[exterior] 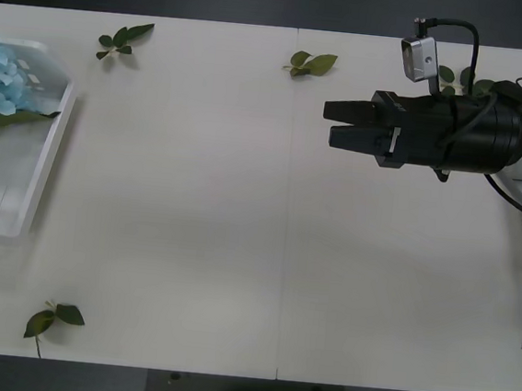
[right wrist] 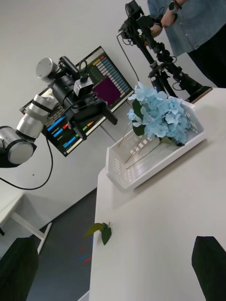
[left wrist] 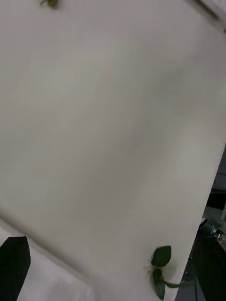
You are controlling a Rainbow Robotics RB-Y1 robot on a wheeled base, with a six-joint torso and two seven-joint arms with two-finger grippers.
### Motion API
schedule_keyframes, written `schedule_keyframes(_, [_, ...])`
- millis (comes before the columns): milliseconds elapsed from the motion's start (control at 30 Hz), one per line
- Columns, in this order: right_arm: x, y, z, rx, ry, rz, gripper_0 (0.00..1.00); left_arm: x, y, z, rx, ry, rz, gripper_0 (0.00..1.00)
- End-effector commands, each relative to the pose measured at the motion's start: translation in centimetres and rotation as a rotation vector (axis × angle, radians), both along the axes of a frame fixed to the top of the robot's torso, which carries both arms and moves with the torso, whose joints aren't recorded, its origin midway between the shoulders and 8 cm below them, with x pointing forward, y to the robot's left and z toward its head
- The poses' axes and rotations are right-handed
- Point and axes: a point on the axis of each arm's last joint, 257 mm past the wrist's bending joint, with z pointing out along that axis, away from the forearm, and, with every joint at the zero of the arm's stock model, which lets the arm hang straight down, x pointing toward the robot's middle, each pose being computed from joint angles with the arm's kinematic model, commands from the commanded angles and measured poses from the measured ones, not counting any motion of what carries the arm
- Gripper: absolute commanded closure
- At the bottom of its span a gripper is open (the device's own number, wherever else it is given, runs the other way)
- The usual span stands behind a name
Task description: Put the red flowers into the right box and the blue flowers into the left box
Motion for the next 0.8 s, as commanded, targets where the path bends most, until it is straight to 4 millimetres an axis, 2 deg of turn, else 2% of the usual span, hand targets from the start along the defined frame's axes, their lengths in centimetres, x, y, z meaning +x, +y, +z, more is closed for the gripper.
schedule_keyframes(33, [-0.1,0.1,2.5,0.008,-0.062,0.019,0.05,-0.7,-2.7,0.0,0.033,-0.114,-0.199,0.0])
schedule_keyframes(233, [-0.1,0.1,2.5,0.008,-0.062,0.019,0.05,-1.9,-6.6,-0.5,-0.052,-0.068,-0.291,0.0])
schedule_keyframes(533, [-0.1,0.1,2.5,0.008,-0.062,0.019,0.05,-2.2,-12.2,-1.5,-0.108,-0.048,-0.349,0.0])
schedule_keyframes(633, [-0.1,0.1,2.5,0.008,-0.062,0.019,0.05,-2.2,-13.9,-0.8,-0.137,-0.05,-0.378,0.0])
schedule_keyframes(800, [-0.1,0.1,2.5,0.008,-0.062,0.019,0.05,-0.5,-15.3,0.6,-0.144,-0.104,-0.367,0.0])
